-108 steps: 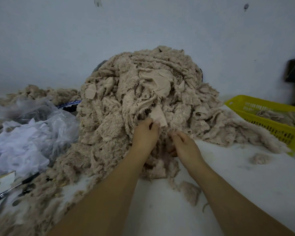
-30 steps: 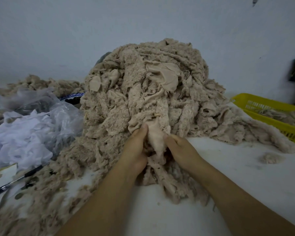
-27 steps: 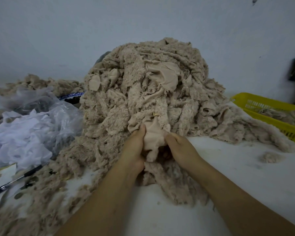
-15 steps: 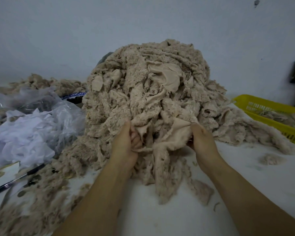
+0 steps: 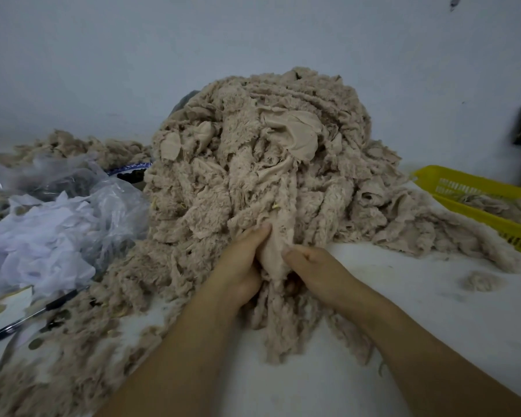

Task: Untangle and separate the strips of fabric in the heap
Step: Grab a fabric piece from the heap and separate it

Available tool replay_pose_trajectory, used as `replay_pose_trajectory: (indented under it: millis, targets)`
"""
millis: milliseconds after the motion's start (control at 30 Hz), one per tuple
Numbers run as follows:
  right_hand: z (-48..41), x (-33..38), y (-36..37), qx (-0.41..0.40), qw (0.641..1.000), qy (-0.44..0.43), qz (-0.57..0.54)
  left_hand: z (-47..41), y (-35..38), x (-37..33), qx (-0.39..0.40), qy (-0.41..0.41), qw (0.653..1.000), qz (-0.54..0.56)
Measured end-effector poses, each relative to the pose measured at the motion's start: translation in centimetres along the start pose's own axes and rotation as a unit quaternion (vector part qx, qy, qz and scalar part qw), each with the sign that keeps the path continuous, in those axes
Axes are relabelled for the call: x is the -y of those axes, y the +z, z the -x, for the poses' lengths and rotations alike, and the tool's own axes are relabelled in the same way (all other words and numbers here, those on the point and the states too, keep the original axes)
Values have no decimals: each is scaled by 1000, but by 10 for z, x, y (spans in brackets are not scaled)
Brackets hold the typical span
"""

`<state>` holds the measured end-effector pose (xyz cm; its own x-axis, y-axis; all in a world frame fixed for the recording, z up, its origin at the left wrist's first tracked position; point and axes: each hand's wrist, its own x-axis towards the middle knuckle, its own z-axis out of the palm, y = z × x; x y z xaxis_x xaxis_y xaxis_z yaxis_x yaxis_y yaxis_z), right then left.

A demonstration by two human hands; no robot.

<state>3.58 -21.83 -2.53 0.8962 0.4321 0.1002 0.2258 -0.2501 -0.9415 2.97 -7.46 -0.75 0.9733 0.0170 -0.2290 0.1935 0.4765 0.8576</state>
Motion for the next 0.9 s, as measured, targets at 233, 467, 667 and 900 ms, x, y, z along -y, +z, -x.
replay_pose_trajectory:
  millis: [233, 467, 667, 900]
  targets:
    - [-3, -4, 7, -4, 1000, 16, 16, 2, 10, 1, -105, 102, 985, -94]
    - [-10, -8, -7, -129, 971, 77, -184, 16, 19, 21, 98, 298, 826, -469]
    - [-12, -10, -25, -270, 944, 118, -146, 23, 21, 27, 191, 273, 844, -421]
    - [-15, -10, -28, -355, 907, 71, -214, 15, 16, 16, -30, 254, 929, -268]
